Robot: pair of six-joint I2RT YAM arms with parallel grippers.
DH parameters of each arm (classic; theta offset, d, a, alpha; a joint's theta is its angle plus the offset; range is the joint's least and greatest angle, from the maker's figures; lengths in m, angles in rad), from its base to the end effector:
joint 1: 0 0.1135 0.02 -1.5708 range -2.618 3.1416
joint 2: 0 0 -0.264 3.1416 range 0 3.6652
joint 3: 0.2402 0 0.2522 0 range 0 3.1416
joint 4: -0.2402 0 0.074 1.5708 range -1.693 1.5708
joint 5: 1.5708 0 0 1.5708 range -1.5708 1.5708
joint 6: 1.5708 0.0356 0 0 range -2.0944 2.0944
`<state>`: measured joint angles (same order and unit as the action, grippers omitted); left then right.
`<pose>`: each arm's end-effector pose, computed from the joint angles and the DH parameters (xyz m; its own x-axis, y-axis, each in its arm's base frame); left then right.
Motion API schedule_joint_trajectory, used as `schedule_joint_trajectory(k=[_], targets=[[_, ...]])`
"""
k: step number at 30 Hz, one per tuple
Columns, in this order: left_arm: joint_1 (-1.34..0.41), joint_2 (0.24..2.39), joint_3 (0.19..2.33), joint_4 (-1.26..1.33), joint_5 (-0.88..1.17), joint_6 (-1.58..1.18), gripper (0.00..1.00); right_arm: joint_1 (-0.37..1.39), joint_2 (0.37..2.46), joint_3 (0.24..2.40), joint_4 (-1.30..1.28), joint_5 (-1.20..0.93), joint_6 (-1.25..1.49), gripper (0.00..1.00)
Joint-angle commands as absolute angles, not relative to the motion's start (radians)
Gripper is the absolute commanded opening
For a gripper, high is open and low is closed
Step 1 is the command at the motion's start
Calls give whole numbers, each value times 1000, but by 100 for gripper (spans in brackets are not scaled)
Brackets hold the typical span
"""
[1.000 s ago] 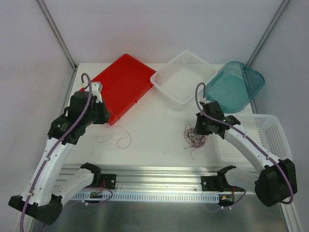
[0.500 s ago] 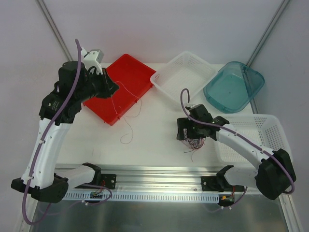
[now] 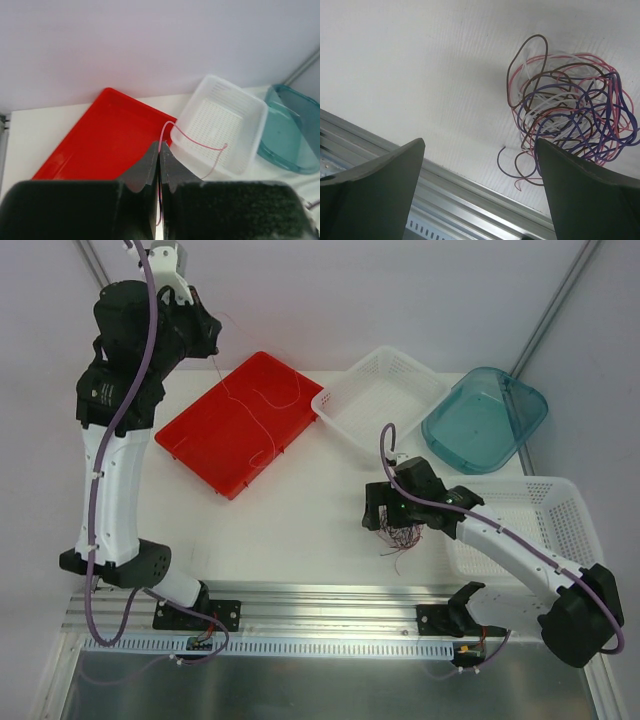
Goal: Untangle the cables
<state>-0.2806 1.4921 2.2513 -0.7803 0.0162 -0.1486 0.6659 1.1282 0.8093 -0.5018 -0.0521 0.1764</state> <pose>0.2355 -0.0685 0.5865 -0.0633 -0.1358 -0.9887 0.2862 0.9466 -0.1484 0.1821 0.1454 0.2521 -0.6796 -0.3110 -0.6644 -0.5339 0.8308 0.1571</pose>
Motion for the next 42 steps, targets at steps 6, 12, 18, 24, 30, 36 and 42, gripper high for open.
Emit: schedule_joint_trajectory(k=[6, 12, 18, 24, 30, 36, 42], targets=[[-155, 1700, 2329, -709, -35, -37, 0, 676, 1083, 795, -482, -54, 179, 99], [-104, 1807, 2163, -595, -8, -11, 0, 678, 1075, 778, -483, -46, 176, 99], [-84, 1922, 1979, -571, 54, -49, 0, 678, 1071, 781, -491, -32, 178, 99], [-83, 1875, 1840, -571, 158, -138, 21, 678, 1062, 802, -537, 64, 164, 99], [-84, 1680, 1636, -569, 255, -212, 54, 672, 1075, 827, -617, 219, 202, 99], [-89, 1419, 1369, -561, 342, -262, 90, 635, 1095, 802, -615, 258, 242, 98], [-106, 1200, 1125, -540, 420, -253, 99, 621, 1189, 738, -467, 138, 250, 96]])
